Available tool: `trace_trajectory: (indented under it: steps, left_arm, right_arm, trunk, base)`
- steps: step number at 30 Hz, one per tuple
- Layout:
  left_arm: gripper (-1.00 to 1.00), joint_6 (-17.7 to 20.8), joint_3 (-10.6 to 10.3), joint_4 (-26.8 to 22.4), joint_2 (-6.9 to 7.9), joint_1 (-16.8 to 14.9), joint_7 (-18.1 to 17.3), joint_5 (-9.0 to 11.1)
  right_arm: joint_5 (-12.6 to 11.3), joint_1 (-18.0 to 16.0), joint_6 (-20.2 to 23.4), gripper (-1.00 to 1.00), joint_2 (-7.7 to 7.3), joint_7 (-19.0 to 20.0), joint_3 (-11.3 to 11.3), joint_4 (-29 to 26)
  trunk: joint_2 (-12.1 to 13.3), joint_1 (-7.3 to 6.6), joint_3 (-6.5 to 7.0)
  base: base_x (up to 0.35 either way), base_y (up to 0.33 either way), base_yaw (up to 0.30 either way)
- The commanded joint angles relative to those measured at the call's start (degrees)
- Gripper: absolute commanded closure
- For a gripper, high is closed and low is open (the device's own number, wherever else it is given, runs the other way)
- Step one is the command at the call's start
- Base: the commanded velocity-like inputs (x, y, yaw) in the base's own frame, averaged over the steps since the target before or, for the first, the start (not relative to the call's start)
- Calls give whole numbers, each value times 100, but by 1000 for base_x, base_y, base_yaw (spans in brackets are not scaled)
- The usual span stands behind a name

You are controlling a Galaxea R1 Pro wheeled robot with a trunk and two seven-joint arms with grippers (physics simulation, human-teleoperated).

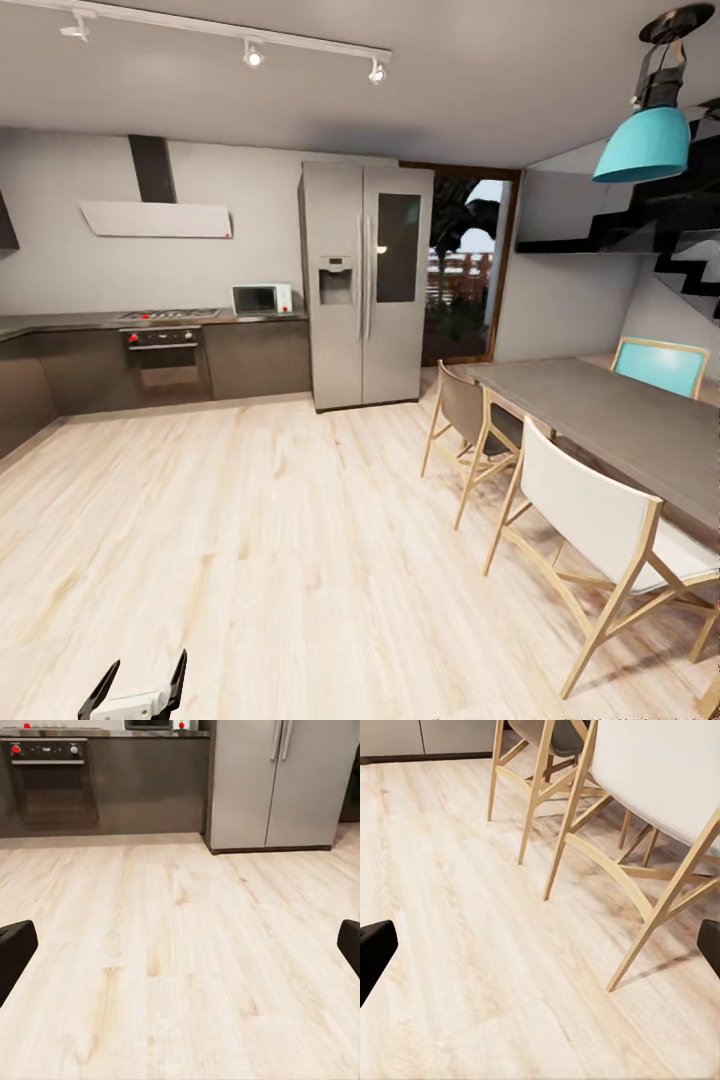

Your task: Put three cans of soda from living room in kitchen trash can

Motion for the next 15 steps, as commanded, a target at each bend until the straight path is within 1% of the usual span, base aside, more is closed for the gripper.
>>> trace_trajectory:
  steps: [1, 6, 15]
  left_arm:
    - [-100, 0, 0, 0, 0, 0, 0, 0]
    - [-100, 0, 0, 0, 0, 0, 0, 0]
    - [-100, -1, 0, 0, 0, 0, 0, 0]
  right_arm:
    - [-2, 0, 1, -100, 0, 0, 0, 0]
    - [-5, -5, 8, -100, -1, -1, -6, 0]
    - [-4, -7, 4, -100, 1, -2, -9, 0]
  trunk:
    - [0, 0, -7]
    - [0, 0, -42]
    - [0, 0, -99]
  base:
    - [0, 2, -74]
    - [0, 1, -119]
    - [0, 0, -178]
